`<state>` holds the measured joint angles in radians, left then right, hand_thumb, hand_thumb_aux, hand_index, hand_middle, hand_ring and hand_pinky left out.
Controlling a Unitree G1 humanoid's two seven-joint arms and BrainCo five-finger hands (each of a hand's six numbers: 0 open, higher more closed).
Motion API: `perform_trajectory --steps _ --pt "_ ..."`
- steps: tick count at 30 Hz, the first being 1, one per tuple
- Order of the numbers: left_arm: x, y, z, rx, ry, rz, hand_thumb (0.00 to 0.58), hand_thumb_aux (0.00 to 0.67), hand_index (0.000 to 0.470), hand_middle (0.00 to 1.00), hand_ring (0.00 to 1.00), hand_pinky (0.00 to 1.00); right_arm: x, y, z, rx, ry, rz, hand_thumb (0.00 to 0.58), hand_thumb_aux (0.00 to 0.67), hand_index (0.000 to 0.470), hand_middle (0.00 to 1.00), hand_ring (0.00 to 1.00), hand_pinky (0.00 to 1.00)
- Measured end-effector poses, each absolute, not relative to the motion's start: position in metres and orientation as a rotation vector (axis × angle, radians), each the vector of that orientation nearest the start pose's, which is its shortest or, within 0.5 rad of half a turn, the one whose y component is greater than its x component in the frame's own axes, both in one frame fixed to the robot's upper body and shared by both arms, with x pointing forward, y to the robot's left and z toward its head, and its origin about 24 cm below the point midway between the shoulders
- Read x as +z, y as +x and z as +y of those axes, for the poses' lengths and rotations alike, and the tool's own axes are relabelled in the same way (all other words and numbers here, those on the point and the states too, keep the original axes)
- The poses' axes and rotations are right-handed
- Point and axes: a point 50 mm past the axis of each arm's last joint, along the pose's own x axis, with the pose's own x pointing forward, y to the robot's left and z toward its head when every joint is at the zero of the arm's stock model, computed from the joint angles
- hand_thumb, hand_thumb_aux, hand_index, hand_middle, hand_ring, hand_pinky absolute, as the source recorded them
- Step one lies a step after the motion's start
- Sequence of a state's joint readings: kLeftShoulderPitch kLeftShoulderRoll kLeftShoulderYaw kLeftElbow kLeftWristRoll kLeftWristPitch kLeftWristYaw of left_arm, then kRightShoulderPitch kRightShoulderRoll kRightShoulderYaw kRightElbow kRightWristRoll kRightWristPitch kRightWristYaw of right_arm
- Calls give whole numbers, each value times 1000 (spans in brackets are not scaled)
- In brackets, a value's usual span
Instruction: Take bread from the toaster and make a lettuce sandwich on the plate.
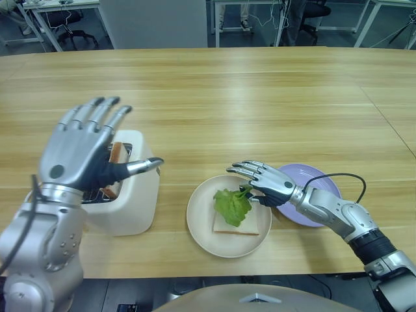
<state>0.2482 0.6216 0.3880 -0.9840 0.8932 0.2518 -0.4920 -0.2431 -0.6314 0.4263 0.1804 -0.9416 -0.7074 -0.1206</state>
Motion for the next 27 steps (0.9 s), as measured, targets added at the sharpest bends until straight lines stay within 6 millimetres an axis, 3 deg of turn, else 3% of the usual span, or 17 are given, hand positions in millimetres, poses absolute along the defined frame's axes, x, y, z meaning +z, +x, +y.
perform_trajectory --steps 3,10,14,20,21,22,23,27 --pt "225 156 241 258 1623 -117 0 0 0 0 0 0 53 245 -140 833 -1418 -689 0 0 0 0 0 0" --pt "178 157 272 180 1613 279 0 0 0 0 0 0 55 242 -145 834 -1421 -665 0 0 0 0 0 0" --pt "153 164 272 110 1603 378 0 0 0 0 0 0 61 236 -142 812 -1397 -678 0 0 0 0 0 0" --pt "138 176 268 83 1600 412 0 0 0 0 0 0 79 219 -138 759 -1313 -714 0 0 0 0 0 0" --pt "136 177 269 92 1596 419 244 160 110 0 0 0 83 216 -136 757 -1297 -727 0 0 0 0 0 0" --pt "135 178 269 97 1591 418 542 499 343 0 0 0 85 215 -135 750 -1287 -733 0 0 0 0 0 0" --pt "135 179 269 102 1584 407 580 670 460 0 0 0 87 212 -134 742 -1274 -736 0 0 0 0 0 0" --pt "142 187 259 142 1557 271 580 670 460 0 0 0 91 205 -132 725 -1234 -736 0 0 0 0 0 0"
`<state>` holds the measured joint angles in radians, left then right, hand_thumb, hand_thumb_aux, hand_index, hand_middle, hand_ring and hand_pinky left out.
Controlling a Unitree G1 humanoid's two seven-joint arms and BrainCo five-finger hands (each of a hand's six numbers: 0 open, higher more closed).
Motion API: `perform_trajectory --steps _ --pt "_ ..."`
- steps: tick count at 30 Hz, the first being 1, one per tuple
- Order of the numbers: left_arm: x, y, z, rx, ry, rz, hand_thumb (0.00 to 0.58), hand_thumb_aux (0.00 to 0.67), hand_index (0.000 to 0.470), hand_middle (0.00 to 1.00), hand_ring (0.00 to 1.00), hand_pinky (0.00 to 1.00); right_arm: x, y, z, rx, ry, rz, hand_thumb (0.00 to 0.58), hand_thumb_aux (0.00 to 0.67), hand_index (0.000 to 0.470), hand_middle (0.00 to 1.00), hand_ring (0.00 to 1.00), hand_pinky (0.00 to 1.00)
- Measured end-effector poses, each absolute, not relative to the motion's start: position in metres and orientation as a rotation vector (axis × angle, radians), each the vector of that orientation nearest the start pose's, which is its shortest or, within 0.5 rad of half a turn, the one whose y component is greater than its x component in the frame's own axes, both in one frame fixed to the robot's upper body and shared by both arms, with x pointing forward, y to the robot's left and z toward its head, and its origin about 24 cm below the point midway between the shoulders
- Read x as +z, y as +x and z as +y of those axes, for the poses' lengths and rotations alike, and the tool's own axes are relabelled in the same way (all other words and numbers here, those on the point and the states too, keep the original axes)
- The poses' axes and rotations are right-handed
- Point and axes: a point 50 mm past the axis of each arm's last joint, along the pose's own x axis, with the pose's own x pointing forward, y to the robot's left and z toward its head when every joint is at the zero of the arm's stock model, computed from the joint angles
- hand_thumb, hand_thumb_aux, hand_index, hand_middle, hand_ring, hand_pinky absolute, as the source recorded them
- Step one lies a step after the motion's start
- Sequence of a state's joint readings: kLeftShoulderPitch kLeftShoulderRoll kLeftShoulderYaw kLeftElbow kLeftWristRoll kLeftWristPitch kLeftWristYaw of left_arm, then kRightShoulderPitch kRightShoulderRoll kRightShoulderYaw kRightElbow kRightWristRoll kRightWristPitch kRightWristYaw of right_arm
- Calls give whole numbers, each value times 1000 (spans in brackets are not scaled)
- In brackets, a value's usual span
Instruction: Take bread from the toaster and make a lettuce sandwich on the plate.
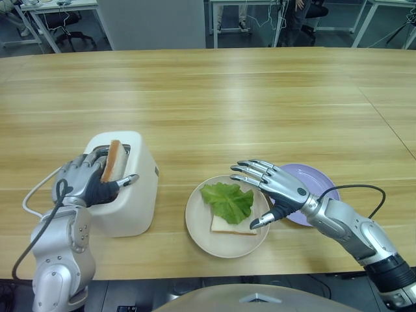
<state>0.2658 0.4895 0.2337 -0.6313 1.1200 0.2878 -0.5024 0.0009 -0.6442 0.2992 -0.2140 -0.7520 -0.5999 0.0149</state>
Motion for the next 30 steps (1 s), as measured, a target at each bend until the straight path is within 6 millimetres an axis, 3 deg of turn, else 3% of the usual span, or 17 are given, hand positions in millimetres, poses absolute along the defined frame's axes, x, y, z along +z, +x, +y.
perform_trajectory --steps 2,3,10,22,26,30 --pt "149 190 258 186 1552 201 580 670 460 722 722 722 92 201 -130 722 -1211 -733 0 0 0 0 0 0" --pt "152 190 258 214 1549 177 580 670 460 1000 1000 1000 92 199 -130 721 -1195 -732 0 0 0 0 0 0" --pt "164 190 258 270 1459 37 580 670 460 1000 1000 1000 95 191 -127 698 -1155 -733 0 0 0 0 0 0" --pt "223 183 247 359 1186 -346 580 670 460 1000 1000 1000 102 188 -130 675 -1137 -752 0 0 0 0 0 0" --pt "255 181 230 286 1004 -555 580 670 460 1000 1000 1000 119 179 -131 624 -1116 -883 0 0 0 0 0 0" --pt "253 190 201 26 843 -589 580 670 460 1000 1000 1000 136 175 -148 530 -1174 -984 0 0 0 0 0 0"
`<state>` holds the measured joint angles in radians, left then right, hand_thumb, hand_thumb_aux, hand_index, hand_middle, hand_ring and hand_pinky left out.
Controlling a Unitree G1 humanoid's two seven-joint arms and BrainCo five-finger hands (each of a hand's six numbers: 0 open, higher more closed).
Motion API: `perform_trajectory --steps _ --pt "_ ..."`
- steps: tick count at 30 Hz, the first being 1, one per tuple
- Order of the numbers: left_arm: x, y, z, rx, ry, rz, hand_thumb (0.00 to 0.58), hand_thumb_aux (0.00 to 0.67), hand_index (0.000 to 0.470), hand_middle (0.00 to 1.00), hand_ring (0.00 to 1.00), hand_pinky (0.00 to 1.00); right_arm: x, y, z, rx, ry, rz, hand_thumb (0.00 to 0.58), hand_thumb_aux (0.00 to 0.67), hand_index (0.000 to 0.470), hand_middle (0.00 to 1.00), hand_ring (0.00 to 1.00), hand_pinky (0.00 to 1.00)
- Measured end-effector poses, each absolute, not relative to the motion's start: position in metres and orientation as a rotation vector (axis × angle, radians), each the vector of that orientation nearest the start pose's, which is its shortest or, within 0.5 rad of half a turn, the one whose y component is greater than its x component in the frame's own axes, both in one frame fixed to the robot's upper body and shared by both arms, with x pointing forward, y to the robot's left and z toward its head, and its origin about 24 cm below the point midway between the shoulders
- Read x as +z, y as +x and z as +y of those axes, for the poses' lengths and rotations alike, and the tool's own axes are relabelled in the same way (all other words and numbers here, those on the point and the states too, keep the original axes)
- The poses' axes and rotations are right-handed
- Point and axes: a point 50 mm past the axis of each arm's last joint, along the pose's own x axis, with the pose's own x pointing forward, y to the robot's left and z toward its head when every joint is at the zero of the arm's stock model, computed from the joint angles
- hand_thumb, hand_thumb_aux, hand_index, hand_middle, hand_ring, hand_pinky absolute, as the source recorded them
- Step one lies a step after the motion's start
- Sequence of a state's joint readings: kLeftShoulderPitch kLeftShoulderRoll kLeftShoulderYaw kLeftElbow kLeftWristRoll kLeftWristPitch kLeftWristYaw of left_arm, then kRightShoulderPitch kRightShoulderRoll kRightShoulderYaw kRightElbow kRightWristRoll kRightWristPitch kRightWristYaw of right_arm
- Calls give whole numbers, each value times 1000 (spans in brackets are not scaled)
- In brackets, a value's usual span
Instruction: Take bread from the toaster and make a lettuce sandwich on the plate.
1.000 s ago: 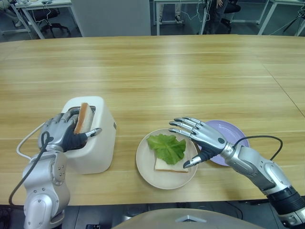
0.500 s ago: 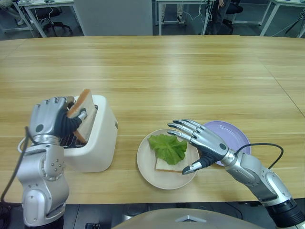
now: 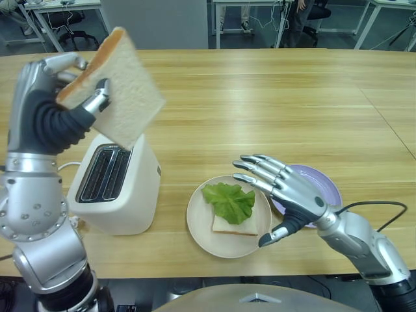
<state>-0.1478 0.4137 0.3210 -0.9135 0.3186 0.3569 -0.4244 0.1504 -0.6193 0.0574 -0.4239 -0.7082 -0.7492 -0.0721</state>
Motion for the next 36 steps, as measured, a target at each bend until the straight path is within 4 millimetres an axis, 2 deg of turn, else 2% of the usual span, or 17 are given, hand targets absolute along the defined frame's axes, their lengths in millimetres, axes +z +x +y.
perform_trajectory --steps 3,6,10,13,17,24,30,36 --pt "228 203 173 -245 756 -498 580 670 460 1000 1000 1000 147 171 -162 512 -1239 -1033 0 0 0 0 0 0" --pt "196 217 155 -441 705 -364 580 670 460 1000 1000 1000 149 160 -160 597 -1252 -1069 0 0 0 0 0 0" --pt "150 230 131 -666 655 -209 580 670 460 1000 1000 1000 138 150 -154 768 -1251 -1022 0 0 0 0 0 0" --pt "125 235 119 -764 643 -136 580 670 460 1000 1000 1000 128 146 -147 870 -1242 -967 0 0 0 0 0 0" --pt "93 244 101 -878 650 -57 580 670 460 1000 1000 1000 103 144 -139 1030 -1254 -801 0 0 0 0 0 0" --pt "58 260 91 -940 672 16 580 670 460 1000 1000 1000 77 143 -128 1157 -1277 -611 0 0 0 0 0 0" --pt "43 263 93 -934 719 43 580 670 460 1000 1000 1000 64 147 -123 1207 -1313 -484 0 0 0 0 0 0" --pt "30 267 95 -928 804 74 580 670 460 1000 1000 1000 59 161 -110 1179 -1264 -412 0 0 0 0 0 0"
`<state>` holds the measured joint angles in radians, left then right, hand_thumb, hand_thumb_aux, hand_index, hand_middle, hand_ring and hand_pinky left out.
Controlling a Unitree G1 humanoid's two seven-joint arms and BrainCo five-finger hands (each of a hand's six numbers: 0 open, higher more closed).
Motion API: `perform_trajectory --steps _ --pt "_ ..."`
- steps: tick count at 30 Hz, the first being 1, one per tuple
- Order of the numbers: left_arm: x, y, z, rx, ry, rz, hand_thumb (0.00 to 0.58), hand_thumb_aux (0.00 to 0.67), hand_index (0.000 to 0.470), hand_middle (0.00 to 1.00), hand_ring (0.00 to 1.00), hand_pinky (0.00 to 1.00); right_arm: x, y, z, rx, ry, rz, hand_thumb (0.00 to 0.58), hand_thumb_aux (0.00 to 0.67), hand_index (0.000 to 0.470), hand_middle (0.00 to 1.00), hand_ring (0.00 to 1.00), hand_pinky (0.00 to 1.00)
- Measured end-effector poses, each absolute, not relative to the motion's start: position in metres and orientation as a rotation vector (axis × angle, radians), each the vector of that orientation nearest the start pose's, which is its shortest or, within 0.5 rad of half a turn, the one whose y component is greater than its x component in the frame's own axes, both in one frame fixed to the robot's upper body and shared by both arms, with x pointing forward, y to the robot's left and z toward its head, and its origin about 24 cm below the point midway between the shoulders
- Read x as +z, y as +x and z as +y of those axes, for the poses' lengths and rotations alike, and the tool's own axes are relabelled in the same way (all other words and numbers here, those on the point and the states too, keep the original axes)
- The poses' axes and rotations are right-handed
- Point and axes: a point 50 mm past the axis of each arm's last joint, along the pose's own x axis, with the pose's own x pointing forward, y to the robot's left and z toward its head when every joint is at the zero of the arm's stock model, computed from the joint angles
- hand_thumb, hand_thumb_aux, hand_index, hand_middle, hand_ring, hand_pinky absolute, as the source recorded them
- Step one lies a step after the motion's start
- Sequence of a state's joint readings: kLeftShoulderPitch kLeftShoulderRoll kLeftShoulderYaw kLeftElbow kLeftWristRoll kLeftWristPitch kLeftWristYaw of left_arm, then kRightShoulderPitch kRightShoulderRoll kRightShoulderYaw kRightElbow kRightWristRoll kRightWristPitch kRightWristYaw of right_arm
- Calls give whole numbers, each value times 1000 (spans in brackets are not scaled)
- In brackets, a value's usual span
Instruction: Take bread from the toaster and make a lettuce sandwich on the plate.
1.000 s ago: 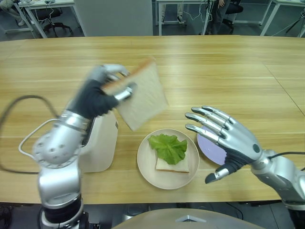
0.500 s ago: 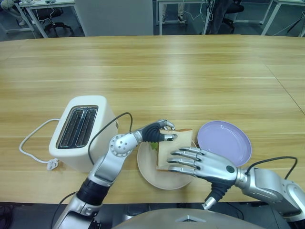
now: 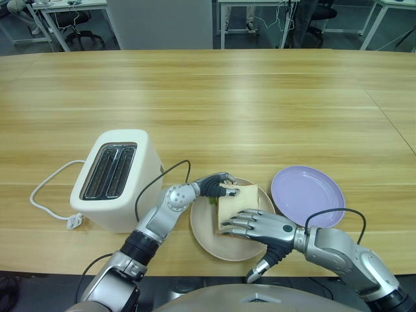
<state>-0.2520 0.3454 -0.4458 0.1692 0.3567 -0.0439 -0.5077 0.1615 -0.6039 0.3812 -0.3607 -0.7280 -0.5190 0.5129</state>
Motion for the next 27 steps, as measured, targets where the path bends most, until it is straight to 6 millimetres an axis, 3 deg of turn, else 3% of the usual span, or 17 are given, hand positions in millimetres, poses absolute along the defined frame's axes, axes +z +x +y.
perform_trajectory --steps 10,11,12,13,14,19,25,27 --pt "18 266 93 -921 960 38 580 670 460 1000 1000 1000 54 179 -100 1206 -1185 -290 0 0 0 0 0 0" --pt "19 266 93 -919 995 20 205 131 90 1000 1000 1000 54 180 -100 1213 -1183 -278 0 0 0 0 0 0" --pt "20 267 92 -914 1022 5 0 0 0 333 333 333 54 180 -100 1221 -1183 -266 0 0 0 0 0 0" --pt "20 267 92 -910 1051 -11 0 0 0 333 333 333 53 180 -101 1227 -1177 -256 0 0 0 0 0 0" --pt "21 267 92 -906 1089 -34 0 0 0 0 0 0 53 180 -101 1230 -1168 -247 0 0 0 0 0 0" --pt "52 280 97 -758 1288 -244 0 0 0 0 0 0 52 182 -105 1234 -1173 -199 0 0 0 0 0 0" --pt "138 289 116 -417 1320 -560 0 0 0 0 0 0 52 186 -105 1221 -1174 -176 0 0 0 0 0 0" --pt "152 288 125 -349 1324 -586 0 0 0 0 0 0 52 189 -104 1191 -1157 -187 0 0 0 0 0 0"
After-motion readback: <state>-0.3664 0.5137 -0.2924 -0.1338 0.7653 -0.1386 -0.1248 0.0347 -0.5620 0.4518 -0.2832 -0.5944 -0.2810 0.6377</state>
